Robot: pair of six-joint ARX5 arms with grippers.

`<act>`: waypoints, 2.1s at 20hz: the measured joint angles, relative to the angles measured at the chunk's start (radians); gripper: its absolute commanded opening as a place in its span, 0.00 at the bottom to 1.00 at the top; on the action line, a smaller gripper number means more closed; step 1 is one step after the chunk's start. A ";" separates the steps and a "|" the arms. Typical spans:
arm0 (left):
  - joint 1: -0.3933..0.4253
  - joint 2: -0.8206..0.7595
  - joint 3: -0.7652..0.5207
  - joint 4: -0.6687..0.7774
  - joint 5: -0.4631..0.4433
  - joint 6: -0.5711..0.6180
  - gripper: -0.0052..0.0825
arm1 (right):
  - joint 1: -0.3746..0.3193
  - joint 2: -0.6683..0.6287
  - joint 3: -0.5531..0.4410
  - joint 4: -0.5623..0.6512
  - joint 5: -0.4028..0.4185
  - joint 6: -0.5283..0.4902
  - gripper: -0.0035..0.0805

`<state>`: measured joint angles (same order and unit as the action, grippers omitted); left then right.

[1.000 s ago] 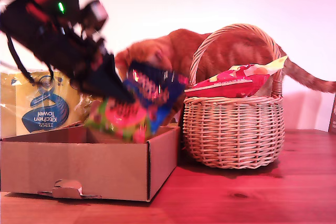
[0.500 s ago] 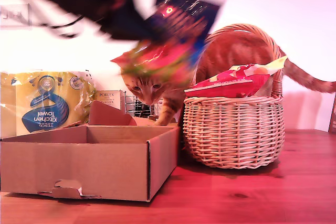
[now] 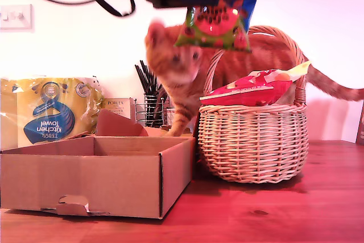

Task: Move the bags of Easter eggs from the cardboard box on the left into the woven basket on the right side.

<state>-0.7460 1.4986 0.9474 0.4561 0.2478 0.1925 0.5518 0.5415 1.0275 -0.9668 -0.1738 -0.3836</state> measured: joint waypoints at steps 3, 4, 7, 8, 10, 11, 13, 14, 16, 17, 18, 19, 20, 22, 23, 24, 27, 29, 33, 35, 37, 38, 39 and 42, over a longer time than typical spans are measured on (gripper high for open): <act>-0.032 0.055 0.000 0.084 -0.046 0.000 0.04 | 0.000 0.000 0.000 0.000 0.000 -0.007 0.03; -0.034 0.072 0.001 0.095 -0.060 0.000 0.04 | 0.000 0.000 0.000 0.000 -0.001 -0.008 0.03; -0.045 0.144 0.002 0.175 -0.120 0.013 0.04 | 0.000 0.000 0.000 0.000 -0.003 -0.010 0.03; -0.045 0.169 0.006 0.200 -0.139 0.015 0.04 | 0.000 0.000 0.000 0.000 -0.003 -0.011 0.03; -0.045 0.218 0.036 0.211 -0.170 0.029 0.04 | 0.000 0.000 0.000 0.000 -0.003 -0.017 0.03; -0.046 0.247 0.066 0.213 -0.188 0.051 0.04 | 0.000 0.000 0.000 0.000 -0.003 -0.026 0.03; -0.046 0.302 0.122 0.225 -0.207 0.082 0.04 | 0.000 0.000 0.000 0.000 -0.003 -0.030 0.03; -0.046 0.326 0.150 0.227 -0.210 0.096 0.04 | 0.000 0.000 0.000 0.000 -0.003 -0.033 0.03; -0.046 0.358 0.180 0.227 -0.216 0.099 0.04 | 0.000 0.000 0.000 0.000 -0.003 -0.033 0.03; -0.046 0.372 0.192 0.222 -0.216 0.100 0.04 | 0.000 0.000 0.000 0.000 -0.003 -0.033 0.03; -0.046 0.384 0.204 0.204 -0.217 0.100 0.04 | 0.000 0.000 0.000 0.000 -0.003 -0.033 0.03; -0.046 0.392 0.211 0.189 -0.217 0.100 0.04 | 0.000 0.000 0.000 0.000 -0.003 -0.033 0.03; -0.046 0.398 0.211 0.171 -0.217 0.100 0.04 | 0.000 0.000 0.000 0.000 -0.003 -0.033 0.03; -0.046 0.402 0.212 0.129 -0.217 0.100 0.04 | 0.000 0.000 0.000 0.000 -0.003 -0.034 0.03; -0.046 0.402 0.212 0.122 -0.217 0.100 0.04 | 0.000 0.000 0.000 0.000 -0.003 -0.034 0.03; -0.046 0.402 0.212 0.120 -0.218 0.100 0.04 | 0.000 0.000 0.000 0.000 -0.004 -0.034 0.03; -0.044 0.402 0.213 0.097 -0.219 0.100 0.32 | 0.000 0.000 0.000 0.000 -0.024 -0.034 0.03; -0.045 0.402 0.213 0.105 -0.224 0.100 0.51 | 0.000 0.000 0.000 0.000 -0.029 -0.034 0.03; -0.060 0.402 0.213 0.115 -0.235 0.100 0.57 | 0.000 0.000 0.000 0.000 -0.030 -0.034 0.03; -0.078 0.387 0.213 0.063 -0.248 0.100 0.57 | 0.000 0.000 0.000 0.000 -0.030 -0.034 0.03; -0.090 0.343 0.213 -0.038 -0.253 0.100 0.57 | 0.000 0.000 0.000 0.000 -0.030 -0.035 0.03; -0.092 0.317 0.214 -0.085 -0.259 0.100 0.56 | 0.000 0.000 0.000 0.000 -0.030 -0.037 0.03; -0.092 0.289 0.214 -0.127 -0.265 0.100 0.54 | 0.000 0.000 0.000 0.000 -0.030 -0.037 0.03; -0.092 0.228 0.214 -0.194 -0.280 0.099 0.52 | 0.000 0.000 0.000 0.000 -0.030 -0.037 0.03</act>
<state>-0.8375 1.7264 1.1610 0.2623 -0.0319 0.2916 0.5518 0.5415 1.0275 -0.9665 -0.2039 -0.4206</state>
